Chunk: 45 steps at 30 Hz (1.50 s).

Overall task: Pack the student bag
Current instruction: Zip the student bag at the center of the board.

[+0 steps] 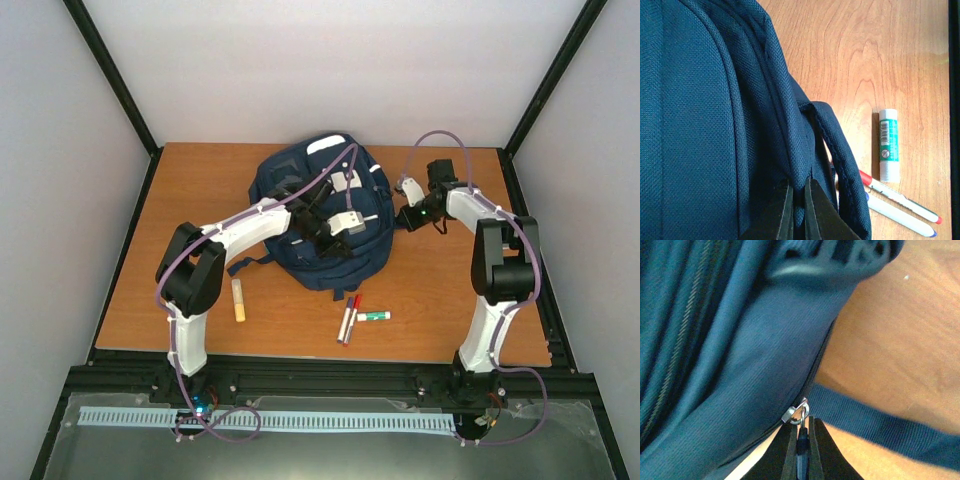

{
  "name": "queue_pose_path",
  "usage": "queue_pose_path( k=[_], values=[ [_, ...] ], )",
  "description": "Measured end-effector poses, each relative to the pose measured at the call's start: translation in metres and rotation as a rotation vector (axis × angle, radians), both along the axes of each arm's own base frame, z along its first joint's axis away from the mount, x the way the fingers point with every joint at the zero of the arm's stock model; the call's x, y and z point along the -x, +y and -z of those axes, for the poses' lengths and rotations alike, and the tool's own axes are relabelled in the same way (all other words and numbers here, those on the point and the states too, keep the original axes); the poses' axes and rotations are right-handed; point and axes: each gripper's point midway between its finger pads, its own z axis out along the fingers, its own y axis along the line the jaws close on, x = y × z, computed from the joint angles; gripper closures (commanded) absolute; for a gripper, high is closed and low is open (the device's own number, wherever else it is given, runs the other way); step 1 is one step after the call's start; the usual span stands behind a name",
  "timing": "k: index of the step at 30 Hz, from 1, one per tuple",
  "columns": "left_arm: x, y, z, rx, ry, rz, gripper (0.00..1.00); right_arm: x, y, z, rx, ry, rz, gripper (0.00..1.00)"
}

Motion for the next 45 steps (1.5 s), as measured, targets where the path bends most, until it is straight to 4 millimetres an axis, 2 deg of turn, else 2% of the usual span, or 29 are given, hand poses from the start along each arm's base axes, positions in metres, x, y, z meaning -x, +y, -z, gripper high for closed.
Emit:
queue_pose_path(
  k=[7,20,26,30,32,34,35,37,39,42,43,44,45],
  values=[
    [0.001,0.003,0.002,-0.014,-0.018,0.023,0.99,-0.033,-0.001,0.009,0.018,-0.024,0.009,0.97],
    [0.001,0.006,0.005,-0.036,-0.037,0.034,0.99,-0.064,0.004,0.015,0.008,-0.029,0.005,0.95],
    [0.001,0.007,0.006,-0.048,-0.041,0.032,0.99,-0.077,0.005,0.014,0.004,-0.042,0.014,0.81],
    [0.000,0.008,0.004,-0.059,-0.040,0.028,0.99,-0.081,0.002,0.009,0.016,-0.053,0.033,0.75],
    [-0.004,0.007,-0.002,-0.063,-0.043,0.023,0.99,-0.081,-0.002,0.003,0.017,-0.060,0.048,0.74],
    [-0.010,0.003,-0.006,-0.066,-0.042,0.013,0.98,-0.077,-0.010,-0.011,0.014,-0.079,0.068,0.70],
    [-0.014,0.000,-0.006,-0.068,-0.038,0.009,0.94,-0.072,-0.016,-0.023,0.012,-0.095,0.083,0.68],
    [-0.021,-0.005,-0.004,-0.068,-0.028,-0.003,0.76,-0.059,-0.029,-0.054,0.007,-0.141,0.110,0.64],
    [-0.029,-0.012,-0.001,-0.065,-0.014,-0.020,0.64,-0.039,-0.039,-0.090,0.004,-0.209,0.117,0.63],
    [-0.039,-0.019,0.000,-0.071,0.010,-0.043,0.51,-0.006,-0.038,-0.128,-0.003,-0.292,0.082,0.60],
    [-0.043,-0.022,-0.001,-0.075,0.012,-0.050,0.42,0.007,-0.035,-0.135,-0.006,-0.309,0.060,0.60],
    [-0.047,-0.023,-0.004,-0.074,0.006,-0.056,0.11,0.023,-0.032,-0.139,-0.007,-0.320,0.034,0.60],
    [-0.050,-0.022,-0.006,-0.078,0.006,-0.072,0.02,0.039,-0.029,-0.140,-0.007,-0.324,0.005,0.59]
  ],
)
